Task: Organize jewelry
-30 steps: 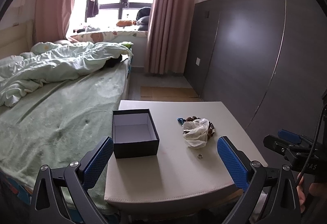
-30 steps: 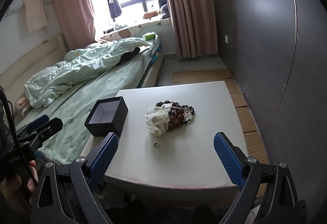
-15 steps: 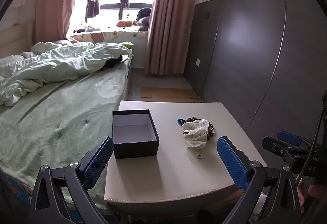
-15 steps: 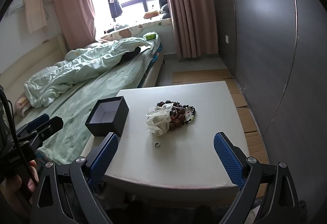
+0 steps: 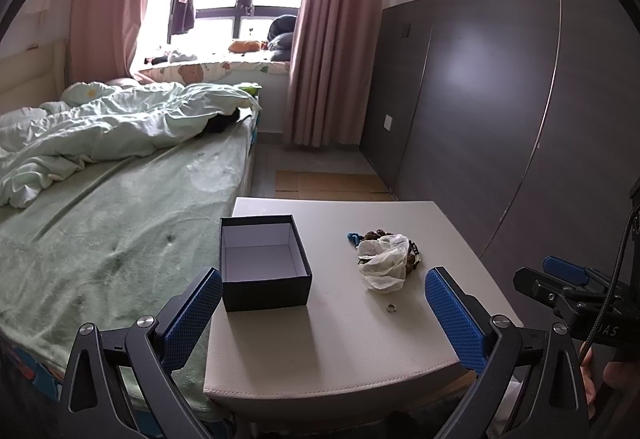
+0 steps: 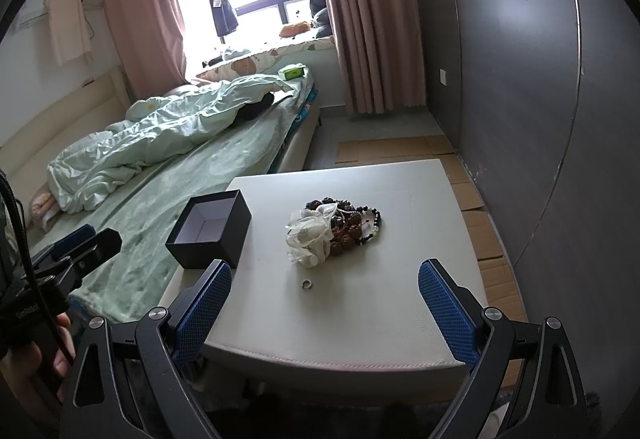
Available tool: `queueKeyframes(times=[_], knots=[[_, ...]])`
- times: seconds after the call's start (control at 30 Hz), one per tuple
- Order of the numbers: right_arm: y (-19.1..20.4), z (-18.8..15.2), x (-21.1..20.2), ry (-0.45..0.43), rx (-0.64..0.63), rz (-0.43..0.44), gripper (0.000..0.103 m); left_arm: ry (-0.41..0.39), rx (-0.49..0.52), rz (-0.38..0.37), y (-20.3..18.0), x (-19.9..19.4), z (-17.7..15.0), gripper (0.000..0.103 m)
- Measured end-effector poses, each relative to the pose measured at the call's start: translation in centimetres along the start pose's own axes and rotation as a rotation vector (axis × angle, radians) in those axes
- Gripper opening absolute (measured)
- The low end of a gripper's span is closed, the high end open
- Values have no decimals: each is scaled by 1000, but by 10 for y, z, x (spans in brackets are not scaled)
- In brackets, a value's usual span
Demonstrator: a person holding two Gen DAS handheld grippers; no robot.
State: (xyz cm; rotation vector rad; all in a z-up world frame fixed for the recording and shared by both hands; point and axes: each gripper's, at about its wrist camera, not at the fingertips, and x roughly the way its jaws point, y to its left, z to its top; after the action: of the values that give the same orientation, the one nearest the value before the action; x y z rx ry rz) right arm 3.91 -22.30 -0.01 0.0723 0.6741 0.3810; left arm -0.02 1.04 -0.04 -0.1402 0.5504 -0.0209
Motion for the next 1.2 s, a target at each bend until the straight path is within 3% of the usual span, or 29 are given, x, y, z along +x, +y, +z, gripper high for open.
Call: queueKeyframes(times=[0.43,0.73,0.97,1.03,1.2], knots=[[-8,7,5,-8,41,8,95,6,-15,-22,-4,11,11,101],[-37,16,16,1,168,27,95,50,-49,-68,-7,35,16,101],[-71,19,29,25,337,35,94,78,-41,-93,-17,55,20,95],[-81,19,35,35,391,63,90,91,-47,-106,-19,61,22,89],[-87,20,52,69,431,81,83,127,-55,-140,-29,84,25,84]])
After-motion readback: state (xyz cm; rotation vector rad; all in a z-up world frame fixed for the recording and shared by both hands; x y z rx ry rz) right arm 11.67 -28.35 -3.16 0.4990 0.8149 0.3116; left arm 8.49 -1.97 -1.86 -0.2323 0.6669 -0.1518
